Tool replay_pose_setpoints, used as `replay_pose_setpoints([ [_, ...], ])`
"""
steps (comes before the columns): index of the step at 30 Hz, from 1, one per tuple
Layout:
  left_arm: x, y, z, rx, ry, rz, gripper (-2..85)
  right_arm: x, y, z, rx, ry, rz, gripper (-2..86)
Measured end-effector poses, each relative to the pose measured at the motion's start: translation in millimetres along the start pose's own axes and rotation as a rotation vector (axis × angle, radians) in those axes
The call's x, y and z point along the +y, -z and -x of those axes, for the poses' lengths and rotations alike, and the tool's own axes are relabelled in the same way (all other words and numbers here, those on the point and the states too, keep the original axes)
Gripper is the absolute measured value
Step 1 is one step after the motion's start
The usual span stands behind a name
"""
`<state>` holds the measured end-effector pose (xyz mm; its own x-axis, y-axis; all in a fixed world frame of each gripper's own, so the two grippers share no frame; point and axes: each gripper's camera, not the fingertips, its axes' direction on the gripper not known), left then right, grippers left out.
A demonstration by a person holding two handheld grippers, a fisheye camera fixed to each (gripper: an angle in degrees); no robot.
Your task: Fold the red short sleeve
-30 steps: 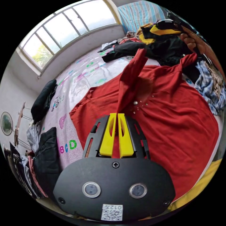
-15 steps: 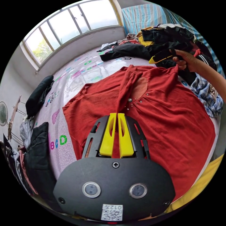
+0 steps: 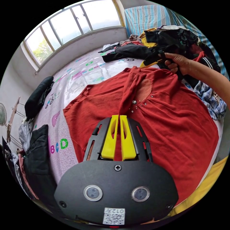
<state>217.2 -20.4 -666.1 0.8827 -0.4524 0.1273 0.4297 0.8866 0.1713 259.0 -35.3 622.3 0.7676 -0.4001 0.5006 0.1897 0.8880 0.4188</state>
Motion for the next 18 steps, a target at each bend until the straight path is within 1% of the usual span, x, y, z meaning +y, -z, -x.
replay_pose_setpoints([
  [2, 1, -1, 3, 0.001, 0.004, 0.000, -0.1, 3, 14, -4, -0.031, -0.007, -0.026, 0.3],
  [5, 2, -2, 7, -0.003, 0.003, -0.004, -0.1, 5, 20, -10, -0.006, -0.014, -0.018, 0.6],
  [9, 3, -9, 12, -0.004, 0.012, 0.006, -0.1, 3, 4, -14, 0.026, -0.014, 0.015, 0.8],
  [13, 5, -19, 20, 0.014, 0.055, 0.006, -0.1, -8, -13, -17, 0.000, -0.016, 0.007, 0.9],
  [15, 6, -22, 20, 0.011, 0.044, 0.010, -0.1, -12, -18, -17, -0.010, -0.015, 0.007, 0.9],
  [18, 6, -26, 23, 0.002, 0.029, 0.015, -0.1, -15, -24, -12, 0.037, 0.009, 0.025, 0.4],
])
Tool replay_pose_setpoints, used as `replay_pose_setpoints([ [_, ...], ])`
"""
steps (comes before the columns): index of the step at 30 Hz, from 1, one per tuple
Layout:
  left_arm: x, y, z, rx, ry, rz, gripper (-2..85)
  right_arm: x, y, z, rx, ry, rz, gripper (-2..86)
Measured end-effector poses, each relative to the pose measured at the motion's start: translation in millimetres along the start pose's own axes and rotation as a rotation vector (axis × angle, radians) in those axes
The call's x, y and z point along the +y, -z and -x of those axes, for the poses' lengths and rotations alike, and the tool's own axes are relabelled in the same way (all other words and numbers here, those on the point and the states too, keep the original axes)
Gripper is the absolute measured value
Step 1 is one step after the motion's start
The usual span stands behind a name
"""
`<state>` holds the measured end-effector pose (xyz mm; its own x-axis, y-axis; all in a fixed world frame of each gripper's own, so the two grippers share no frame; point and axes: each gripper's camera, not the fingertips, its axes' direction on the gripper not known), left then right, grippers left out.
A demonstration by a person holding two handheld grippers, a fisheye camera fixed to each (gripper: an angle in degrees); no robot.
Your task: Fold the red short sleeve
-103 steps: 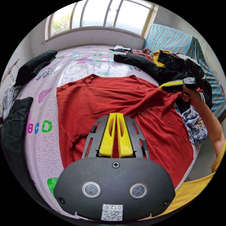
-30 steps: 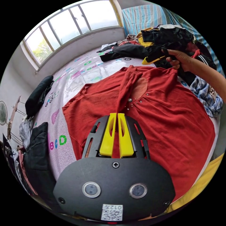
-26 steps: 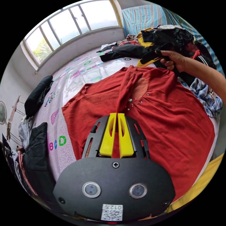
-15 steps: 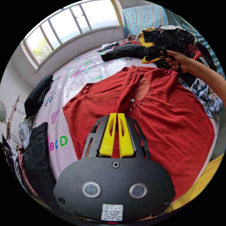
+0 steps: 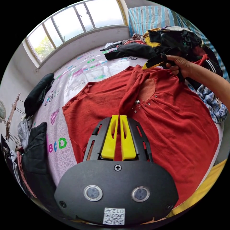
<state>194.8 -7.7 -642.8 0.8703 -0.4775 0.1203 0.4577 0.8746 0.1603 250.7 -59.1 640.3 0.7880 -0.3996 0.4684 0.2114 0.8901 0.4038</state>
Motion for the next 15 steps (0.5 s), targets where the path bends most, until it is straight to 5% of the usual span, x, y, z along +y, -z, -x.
replay_pose_setpoints([
  [15, -7, -9, 17, -0.024, -0.009, -0.007, -0.1, 16, 24, -6, 0.027, 0.024, -0.017, 0.8],
])
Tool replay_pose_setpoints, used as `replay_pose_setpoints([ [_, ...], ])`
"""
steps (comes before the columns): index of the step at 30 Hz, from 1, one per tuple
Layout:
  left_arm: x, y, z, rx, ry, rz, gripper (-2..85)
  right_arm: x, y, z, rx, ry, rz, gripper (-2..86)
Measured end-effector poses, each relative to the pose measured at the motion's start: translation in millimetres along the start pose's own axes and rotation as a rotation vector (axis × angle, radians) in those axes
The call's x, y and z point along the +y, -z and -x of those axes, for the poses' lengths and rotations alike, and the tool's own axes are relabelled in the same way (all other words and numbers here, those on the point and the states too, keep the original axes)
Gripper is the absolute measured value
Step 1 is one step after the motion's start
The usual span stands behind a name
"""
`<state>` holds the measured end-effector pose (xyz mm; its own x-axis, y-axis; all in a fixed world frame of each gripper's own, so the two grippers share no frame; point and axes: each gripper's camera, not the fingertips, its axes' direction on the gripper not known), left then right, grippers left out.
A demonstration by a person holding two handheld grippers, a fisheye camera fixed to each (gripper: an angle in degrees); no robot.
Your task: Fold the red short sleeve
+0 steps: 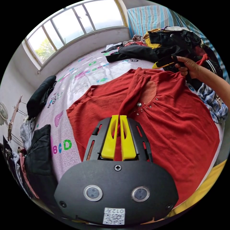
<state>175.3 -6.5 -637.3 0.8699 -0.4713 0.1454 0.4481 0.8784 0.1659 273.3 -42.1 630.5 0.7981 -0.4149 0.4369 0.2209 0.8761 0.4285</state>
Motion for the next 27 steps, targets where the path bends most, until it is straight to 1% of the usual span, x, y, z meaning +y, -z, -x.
replay_pose_setpoints([
  [5, -2, -14, 9, 0.041, 0.047, 0.000, -0.1, -13, -24, -11, -0.085, -0.042, 0.004, 0.7],
  [8, -4, -23, 12, 0.048, 0.060, 0.002, -0.1, -15, -31, -9, -0.063, -0.035, 0.011, 0.4],
  [11, -5, -28, 15, 0.039, 0.048, 0.000, -0.1, -10, -18, -2, -0.031, 0.012, -0.037, 0.1],
  [15, -7, -28, 23, 0.025, 0.045, -0.005, -0.1, -4, 10, -2, -0.055, 0.011, -0.053, 0.0],
  [17, -8, -27, 23, 0.024, 0.017, -0.014, -0.1, 4, 29, -7, -0.124, -0.027, -0.037, 0.0],
  [21, -10, -32, 13, -0.005, -0.110, -0.004, -0.1, 26, 39, -21, -0.234, -0.108, 0.027, 0.2],
  [22, -10, -36, 10, -0.014, -0.147, 0.003, -0.1, 35, 36, -24, -0.231, -0.116, 0.055, 0.2],
  [26, -11, -46, 2, -0.043, -0.246, 0.035, 0.1, 69, 8, -35, -0.068, -0.140, 0.211, 0.4],
  [27, -11, -47, 2, -0.055, -0.260, 0.041, 0.2, 72, 8, -36, -0.067, -0.139, 0.205, 0.4],
])
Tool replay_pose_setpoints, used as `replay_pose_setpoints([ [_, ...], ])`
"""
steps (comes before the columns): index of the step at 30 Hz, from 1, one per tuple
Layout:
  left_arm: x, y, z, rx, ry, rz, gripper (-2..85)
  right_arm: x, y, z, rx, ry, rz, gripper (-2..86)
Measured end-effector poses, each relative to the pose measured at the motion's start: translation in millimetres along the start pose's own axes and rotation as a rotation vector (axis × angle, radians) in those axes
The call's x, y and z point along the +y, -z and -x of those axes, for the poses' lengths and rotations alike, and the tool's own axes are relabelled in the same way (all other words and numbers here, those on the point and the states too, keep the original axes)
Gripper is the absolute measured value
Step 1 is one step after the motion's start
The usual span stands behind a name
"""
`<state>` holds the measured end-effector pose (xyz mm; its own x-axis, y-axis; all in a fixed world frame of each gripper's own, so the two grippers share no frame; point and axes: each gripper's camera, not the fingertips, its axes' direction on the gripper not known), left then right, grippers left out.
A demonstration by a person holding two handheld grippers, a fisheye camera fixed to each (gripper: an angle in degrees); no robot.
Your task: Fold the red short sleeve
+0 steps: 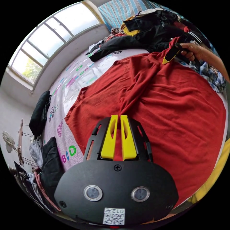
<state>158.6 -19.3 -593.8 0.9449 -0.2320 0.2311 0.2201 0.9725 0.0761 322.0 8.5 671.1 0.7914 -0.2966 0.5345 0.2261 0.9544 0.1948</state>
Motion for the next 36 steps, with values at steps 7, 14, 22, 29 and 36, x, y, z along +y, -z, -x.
replay_pose_setpoints([
  [7, 15, 19, 48, 0.039, 0.027, -0.020, 0.2, 19, 33, 24, 0.180, 0.123, -0.153, 0.8],
  [14, -19, -30, 146, 0.074, 0.296, -0.033, 0.9, -14, 17, 43, 0.166, 0.191, -0.132, 1.7],
  [22, -10, -87, 245, 0.123, 0.422, 0.032, 3.5, -9, 6, 24, 0.077, 0.163, -0.171, 2.4],
  [29, -19, -108, 239, -0.002, 0.171, 0.080, 3.6, -3, 6, 14, 0.046, 0.155, -0.178, 2.5],
  [36, -23, -149, 253, 0.042, 0.127, 0.209, 1.0, 9, 8, 21, 0.080, 0.175, -0.198, 2.7],
])
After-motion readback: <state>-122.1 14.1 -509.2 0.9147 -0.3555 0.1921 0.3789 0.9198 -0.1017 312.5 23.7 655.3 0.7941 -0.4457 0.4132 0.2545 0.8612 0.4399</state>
